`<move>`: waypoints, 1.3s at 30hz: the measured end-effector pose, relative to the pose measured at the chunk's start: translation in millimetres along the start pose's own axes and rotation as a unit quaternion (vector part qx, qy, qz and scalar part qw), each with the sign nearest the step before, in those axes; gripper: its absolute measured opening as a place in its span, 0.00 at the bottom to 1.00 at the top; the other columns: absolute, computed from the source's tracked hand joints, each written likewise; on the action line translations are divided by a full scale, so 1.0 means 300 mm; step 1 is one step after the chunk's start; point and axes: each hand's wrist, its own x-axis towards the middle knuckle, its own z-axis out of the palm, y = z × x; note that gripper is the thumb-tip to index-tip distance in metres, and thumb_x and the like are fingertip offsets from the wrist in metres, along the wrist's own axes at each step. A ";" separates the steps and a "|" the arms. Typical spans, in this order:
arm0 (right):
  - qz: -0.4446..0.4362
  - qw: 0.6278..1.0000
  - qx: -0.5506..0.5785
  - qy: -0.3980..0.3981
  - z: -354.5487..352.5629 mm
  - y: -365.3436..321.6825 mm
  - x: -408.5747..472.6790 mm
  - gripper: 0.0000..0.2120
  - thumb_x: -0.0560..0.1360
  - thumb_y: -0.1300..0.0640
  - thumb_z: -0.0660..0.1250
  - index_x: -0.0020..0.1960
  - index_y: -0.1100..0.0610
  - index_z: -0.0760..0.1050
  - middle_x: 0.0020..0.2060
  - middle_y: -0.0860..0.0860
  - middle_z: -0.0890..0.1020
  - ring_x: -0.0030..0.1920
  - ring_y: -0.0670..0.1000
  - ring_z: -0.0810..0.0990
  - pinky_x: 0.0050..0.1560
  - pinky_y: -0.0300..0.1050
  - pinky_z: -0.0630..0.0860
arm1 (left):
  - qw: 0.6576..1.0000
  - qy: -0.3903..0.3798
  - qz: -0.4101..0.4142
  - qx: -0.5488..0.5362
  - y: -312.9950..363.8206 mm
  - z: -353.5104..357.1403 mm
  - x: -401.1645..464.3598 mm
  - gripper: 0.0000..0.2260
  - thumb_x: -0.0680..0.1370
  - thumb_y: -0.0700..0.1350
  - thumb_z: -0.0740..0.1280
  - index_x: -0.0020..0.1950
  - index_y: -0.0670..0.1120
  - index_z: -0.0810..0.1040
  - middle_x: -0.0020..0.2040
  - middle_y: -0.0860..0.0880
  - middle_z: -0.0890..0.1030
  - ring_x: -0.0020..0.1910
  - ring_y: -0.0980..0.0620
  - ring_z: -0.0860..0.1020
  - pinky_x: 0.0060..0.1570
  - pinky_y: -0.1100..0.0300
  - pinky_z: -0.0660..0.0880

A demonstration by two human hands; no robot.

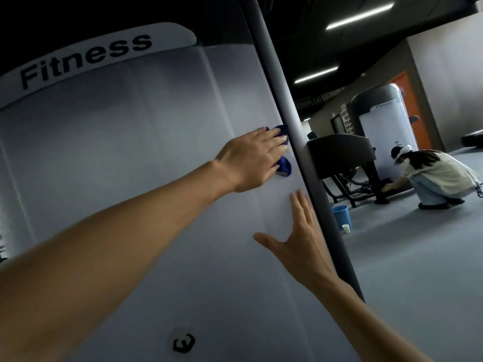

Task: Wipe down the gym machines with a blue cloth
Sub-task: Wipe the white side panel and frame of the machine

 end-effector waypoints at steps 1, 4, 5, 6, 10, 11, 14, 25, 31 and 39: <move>-0.012 1.000 -0.010 0.007 0.005 -0.015 0.011 0.58 0.67 0.28 0.70 0.84 0.52 0.44 0.83 0.46 0.43 0.82 0.45 0.40 0.82 0.49 0.49 | 0.999 0.033 0.003 -0.006 -0.023 0.009 -0.059 0.25 0.87 0.52 0.56 0.81 0.42 0.65 0.82 0.44 0.65 0.82 0.45 0.60 0.82 0.50 0.54; -0.037 0.999 -0.028 0.022 0.017 -0.058 0.055 0.57 0.68 0.28 0.67 0.84 0.52 0.45 0.83 0.47 0.43 0.82 0.48 0.41 0.81 0.47 0.47 | 0.995 0.097 -0.016 -0.029 -0.090 0.026 -0.245 0.23 0.87 0.52 0.60 0.79 0.42 0.69 0.80 0.43 0.69 0.81 0.45 0.63 0.81 0.48 0.58; -0.042 0.998 -0.030 0.023 0.022 -0.069 0.067 0.56 0.69 0.28 0.68 0.84 0.52 0.44 0.83 0.47 0.42 0.82 0.48 0.40 0.80 0.46 0.45 | 0.994 0.099 -0.026 -0.034 -0.110 0.028 -0.300 0.23 0.87 0.51 0.60 0.79 0.42 0.68 0.80 0.44 0.68 0.82 0.46 0.62 0.81 0.48 0.58; -0.044 0.998 -0.031 0.023 0.025 -0.076 0.075 0.56 0.69 0.29 0.68 0.84 0.53 0.44 0.83 0.47 0.42 0.82 0.48 0.40 0.79 0.45 0.44 | 0.994 0.097 -0.033 -0.034 -0.131 0.027 -0.346 0.23 0.87 0.51 0.60 0.80 0.42 0.67 0.81 0.45 0.66 0.82 0.47 0.60 0.81 0.47 0.57; -0.059 0.997 -0.034 0.031 0.038 -0.060 0.084 0.57 0.70 0.27 0.67 0.84 0.53 0.43 0.83 0.48 0.41 0.82 0.48 0.39 0.78 0.44 0.42 | 0.996 0.086 -0.033 -0.016 -0.180 0.016 -0.388 0.25 0.86 0.53 0.60 0.80 0.42 0.68 0.81 0.45 0.66 0.82 0.48 0.60 0.81 0.47 0.58; -0.060 0.997 -0.037 0.031 0.039 -0.054 0.087 0.57 0.69 0.27 0.66 0.84 0.52 0.43 0.83 0.48 0.41 0.82 0.48 0.39 0.78 0.44 0.42 | 0.996 0.086 -0.035 -0.017 -0.178 0.016 -0.374 0.25 0.86 0.52 0.60 0.80 0.41 0.68 0.81 0.45 0.67 0.82 0.48 0.60 0.81 0.47 0.59; -0.066 0.996 -0.047 0.030 0.043 -0.045 0.090 0.57 0.70 0.26 0.65 0.84 0.52 0.42 0.83 0.47 0.40 0.82 0.48 0.38 0.78 0.44 0.41 | 0.993 0.100 -0.055 -0.010 -0.166 0.018 -0.304 0.25 0.85 0.51 0.60 0.79 0.40 0.68 0.80 0.43 0.67 0.82 0.46 0.62 0.81 0.47 0.59; -0.080 0.995 -0.058 0.026 0.034 -0.041 0.090 0.55 0.71 0.23 0.59 0.84 0.51 0.39 0.82 0.46 0.37 0.81 0.45 0.34 0.79 0.42 0.41 | 0.997 -0.030 -0.056 0.051 -0.020 -0.031 0.161 0.28 0.87 0.55 0.51 0.84 0.41 0.58 0.84 0.43 0.57 0.84 0.46 0.52 0.82 0.51 0.46; -0.082 0.992 -0.090 0.016 0.013 -0.048 0.089 0.55 0.70 0.22 0.57 0.84 0.51 0.38 0.82 0.46 0.36 0.81 0.47 0.35 0.80 0.44 0.42 | 0.995 0.068 -0.070 0.002 -0.080 -0.017 -0.099 0.26 0.87 0.53 0.54 0.81 0.41 0.66 0.81 0.43 0.66 0.81 0.45 0.62 0.82 0.50 0.53; -0.081 0.990 -0.117 -0.004 0.031 -0.039 0.081 0.54 0.73 0.22 0.52 0.82 0.52 0.30 0.80 0.47 0.29 0.79 0.48 0.27 0.78 0.46 0.36 | 0.987 0.084 -0.140 0.005 -0.183 -0.009 -0.412 0.26 0.87 0.52 0.56 0.81 0.39 0.65 0.82 0.43 0.63 0.83 0.46 0.60 0.82 0.47 0.57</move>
